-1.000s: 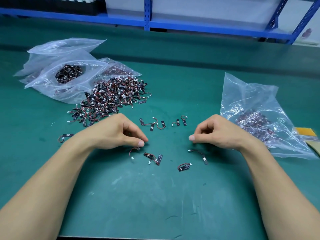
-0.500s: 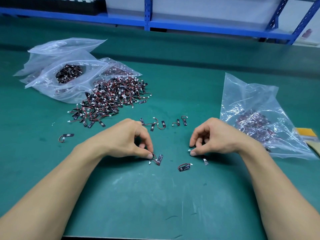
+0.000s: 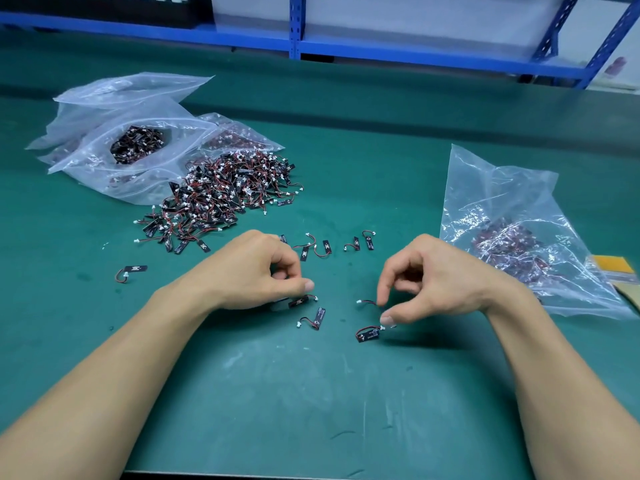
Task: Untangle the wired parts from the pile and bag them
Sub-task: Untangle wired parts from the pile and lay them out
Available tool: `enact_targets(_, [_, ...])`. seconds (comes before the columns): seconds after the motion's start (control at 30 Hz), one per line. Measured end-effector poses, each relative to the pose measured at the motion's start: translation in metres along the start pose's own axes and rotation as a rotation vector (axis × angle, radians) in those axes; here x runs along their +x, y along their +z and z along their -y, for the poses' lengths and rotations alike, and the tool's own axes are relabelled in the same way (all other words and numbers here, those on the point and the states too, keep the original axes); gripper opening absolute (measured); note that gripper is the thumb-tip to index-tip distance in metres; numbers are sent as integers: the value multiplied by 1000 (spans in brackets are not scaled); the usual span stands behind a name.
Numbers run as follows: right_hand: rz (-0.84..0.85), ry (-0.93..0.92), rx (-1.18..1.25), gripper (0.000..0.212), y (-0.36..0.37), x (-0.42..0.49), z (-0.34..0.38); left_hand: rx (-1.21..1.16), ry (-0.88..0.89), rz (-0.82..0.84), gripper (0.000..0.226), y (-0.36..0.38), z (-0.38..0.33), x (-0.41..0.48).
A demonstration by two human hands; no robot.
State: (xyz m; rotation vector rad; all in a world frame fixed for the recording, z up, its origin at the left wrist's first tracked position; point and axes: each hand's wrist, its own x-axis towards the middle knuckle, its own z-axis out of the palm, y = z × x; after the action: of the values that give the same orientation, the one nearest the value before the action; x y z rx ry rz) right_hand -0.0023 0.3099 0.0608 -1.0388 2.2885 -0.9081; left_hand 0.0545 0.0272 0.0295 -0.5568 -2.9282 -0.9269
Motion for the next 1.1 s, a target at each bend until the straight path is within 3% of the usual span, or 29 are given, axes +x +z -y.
enact_targets(0.23, [115,43,-157,16,15,5,11,1,-52,-308,30,-6,10,2])
enact_targets(0.53, [58,-54,-176,3,24,8,9,-21,-58,-371,23,-4,14,3])
enact_targets(0.63, [-6,-117,-163,3,29,14,10,-22,-55,-364,22,-2,14,4])
enact_targets(0.73, [-102,-159,-200,17,33,19,9,-23,-51,-361,21,-2,15,4])
enact_targets(0.87, [-190,-134,-157,22,28,19,4,-35,-32,-333,17,-4,14,3])
enact_targets(1.1, [-87,5,-118,11,14,15,-12,-105,-26,20,14,-12,17,-3])
